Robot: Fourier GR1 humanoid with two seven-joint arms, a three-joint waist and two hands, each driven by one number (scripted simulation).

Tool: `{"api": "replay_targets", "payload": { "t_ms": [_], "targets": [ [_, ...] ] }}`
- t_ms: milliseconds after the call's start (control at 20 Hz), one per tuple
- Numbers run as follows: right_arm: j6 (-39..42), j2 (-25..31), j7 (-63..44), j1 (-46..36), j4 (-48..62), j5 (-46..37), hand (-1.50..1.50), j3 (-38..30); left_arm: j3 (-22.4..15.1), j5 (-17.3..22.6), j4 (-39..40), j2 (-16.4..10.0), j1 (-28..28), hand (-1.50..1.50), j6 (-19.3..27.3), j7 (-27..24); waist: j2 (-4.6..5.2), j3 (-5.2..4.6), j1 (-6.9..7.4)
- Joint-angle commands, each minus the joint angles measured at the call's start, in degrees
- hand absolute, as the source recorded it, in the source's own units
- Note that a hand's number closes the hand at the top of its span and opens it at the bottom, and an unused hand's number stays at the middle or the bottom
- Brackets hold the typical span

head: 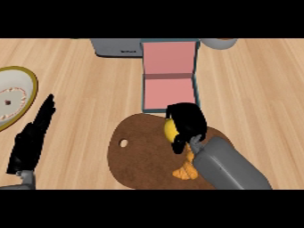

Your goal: Pick the lemon from the cutting board and place it in the cardboard box

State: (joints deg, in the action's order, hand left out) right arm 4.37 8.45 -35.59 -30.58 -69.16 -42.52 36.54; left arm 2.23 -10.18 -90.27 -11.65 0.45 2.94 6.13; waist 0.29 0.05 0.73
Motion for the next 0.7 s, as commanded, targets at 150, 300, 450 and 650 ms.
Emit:
{"api": "replay_targets", "payload": {
  "t_ms": [150,300,450,650],
  "targets": [
    [4.5,18.8,29.7,-7.7,2.7,2.0,1.50,-1.7,-0.8,0.0,-0.8,0.1,-1.6,0.00,-0.5,-0.5,2.26,0.47,3.17],
    [2.9,24.7,42.2,-10.4,5.7,3.5,1.50,-4.4,-0.9,0.3,-0.3,0.2,-2.2,0.00,-0.9,-1.1,2.66,0.45,3.62],
    [1.4,29.4,54.6,-12.7,10.3,5.1,1.50,-7.2,-1.9,-0.8,-0.4,0.6,-3.7,0.00,-0.4,0.2,2.57,0.48,3.59],
    [-1.9,32.3,65.5,-16.8,19.5,7.7,1.50,-12.8,-2.0,0.0,-0.6,0.0,-3.1,0.00,-2.0,-0.9,2.59,0.39,5.55]
  ]
}}
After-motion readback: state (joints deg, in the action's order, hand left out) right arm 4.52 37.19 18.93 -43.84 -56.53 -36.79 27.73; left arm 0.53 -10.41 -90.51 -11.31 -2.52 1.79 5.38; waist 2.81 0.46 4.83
